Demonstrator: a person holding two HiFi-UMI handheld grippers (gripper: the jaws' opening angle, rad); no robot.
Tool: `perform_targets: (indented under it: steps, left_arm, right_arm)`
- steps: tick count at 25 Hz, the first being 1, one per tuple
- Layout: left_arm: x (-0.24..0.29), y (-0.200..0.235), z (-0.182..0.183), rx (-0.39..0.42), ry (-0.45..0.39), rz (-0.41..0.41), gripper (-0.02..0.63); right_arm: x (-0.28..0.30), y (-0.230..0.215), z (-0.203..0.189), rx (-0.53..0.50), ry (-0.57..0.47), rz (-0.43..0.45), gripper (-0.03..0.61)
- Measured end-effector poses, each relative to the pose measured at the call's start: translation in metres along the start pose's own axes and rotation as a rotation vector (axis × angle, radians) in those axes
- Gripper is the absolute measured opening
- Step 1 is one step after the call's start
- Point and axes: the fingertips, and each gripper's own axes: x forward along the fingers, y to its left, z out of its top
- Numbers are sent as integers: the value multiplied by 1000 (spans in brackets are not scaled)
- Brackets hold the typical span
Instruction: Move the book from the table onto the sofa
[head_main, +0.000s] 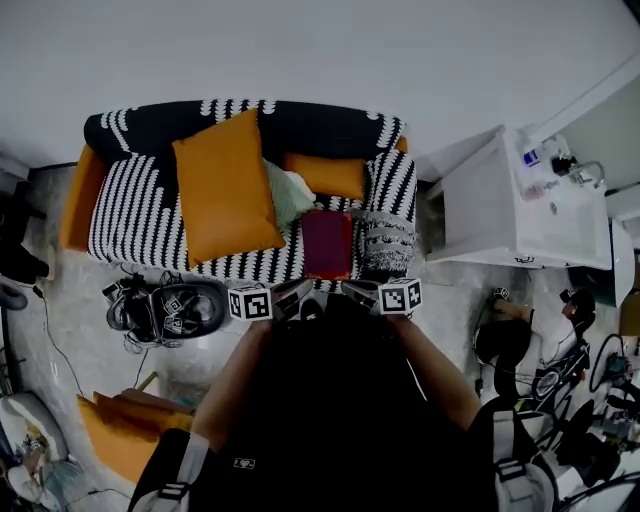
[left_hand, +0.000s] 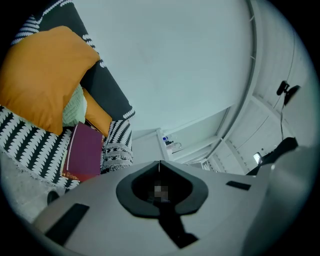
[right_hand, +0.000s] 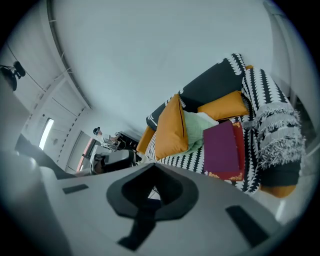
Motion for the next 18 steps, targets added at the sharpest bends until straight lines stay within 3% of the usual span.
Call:
perform_targets:
  steps: [18]
  left_arm:
    - [-13,5,-1,-20,-16,3,14]
  right_arm:
    - [20,11,-8,-35,94,41,6]
